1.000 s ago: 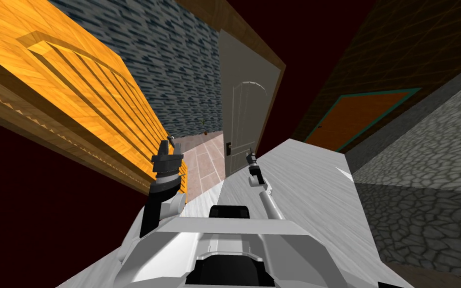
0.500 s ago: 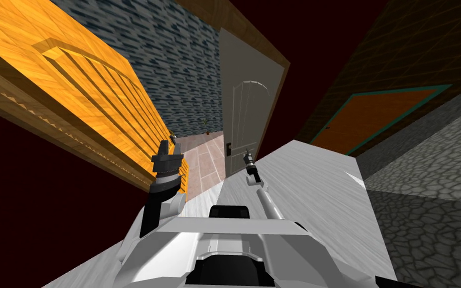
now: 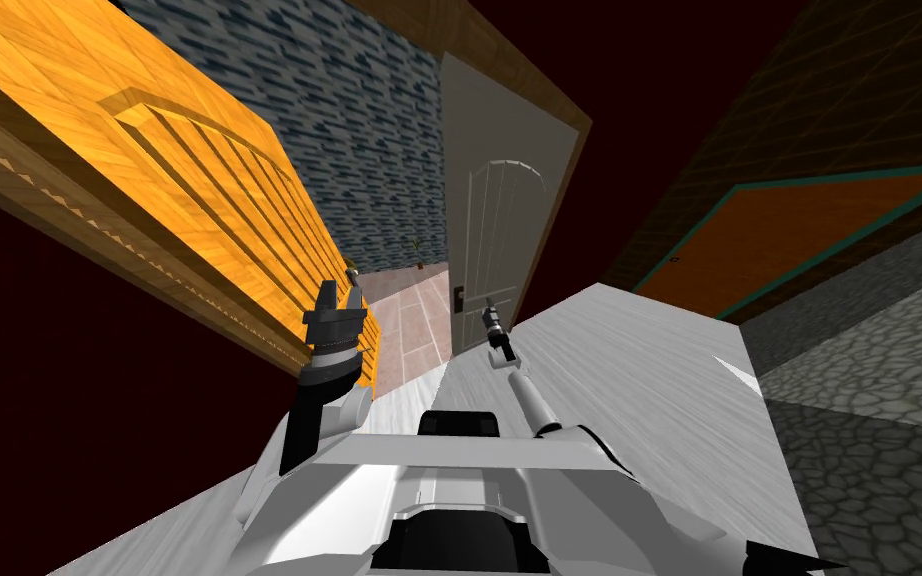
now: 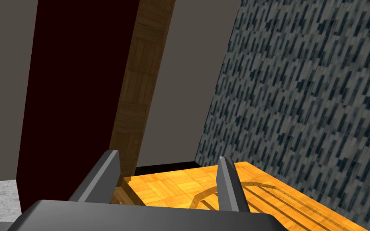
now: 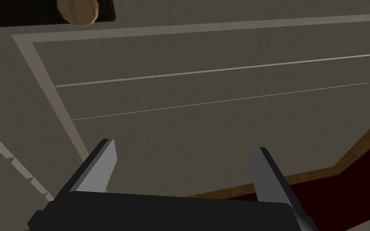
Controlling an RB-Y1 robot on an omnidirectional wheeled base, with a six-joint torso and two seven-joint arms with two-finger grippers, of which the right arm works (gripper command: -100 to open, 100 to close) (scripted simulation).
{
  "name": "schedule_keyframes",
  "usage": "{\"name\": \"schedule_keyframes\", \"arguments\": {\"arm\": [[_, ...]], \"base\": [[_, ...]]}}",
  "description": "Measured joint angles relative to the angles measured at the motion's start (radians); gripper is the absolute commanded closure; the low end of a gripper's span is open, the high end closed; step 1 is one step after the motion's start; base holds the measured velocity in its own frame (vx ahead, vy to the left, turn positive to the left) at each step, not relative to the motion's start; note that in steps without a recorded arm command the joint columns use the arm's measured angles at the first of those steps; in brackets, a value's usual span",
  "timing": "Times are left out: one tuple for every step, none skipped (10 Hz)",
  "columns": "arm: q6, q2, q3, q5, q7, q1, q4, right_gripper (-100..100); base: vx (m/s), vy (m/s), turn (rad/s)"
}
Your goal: Push the door open
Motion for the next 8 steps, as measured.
{"name": "schedule_keyframes", "arguments": {"arm": [[-0.003,0.003,0.006,0.005,0.0,-0.024,0.036,-100],[-0.003,0.0,0.011,0.007,-0.004,-0.031,0.062,-100],[-0.006,0.005,0.012,0.009,-0.004,-0.06,0.106,-100],[-0.001,0.01,0.018,0.014,-0.002,-0.078,0.131,-100],[0.003,0.012,0.023,0.017,-0.003,-0.079,0.148,-100],[0.001,0.011,0.023,0.017,-0.004,-0.089,0.169,-100],[-0.004,0.012,0.024,0.019,-0.005,-0.11,0.204,-100],[-0.007,0.013,0.029,0.022,-0.007,-0.13,0.234,-100]], "base": [[0.028,-0.084,0.057],[0.021,-0.071,0.07],[0.016,-0.09,0.173],[0.013,-0.072,0.061],[0.006,-0.03,-0.024],[0.017,-0.044,0.076],[0.022,-0.097,0.145],[0.013,-0.077,0.061]]}}
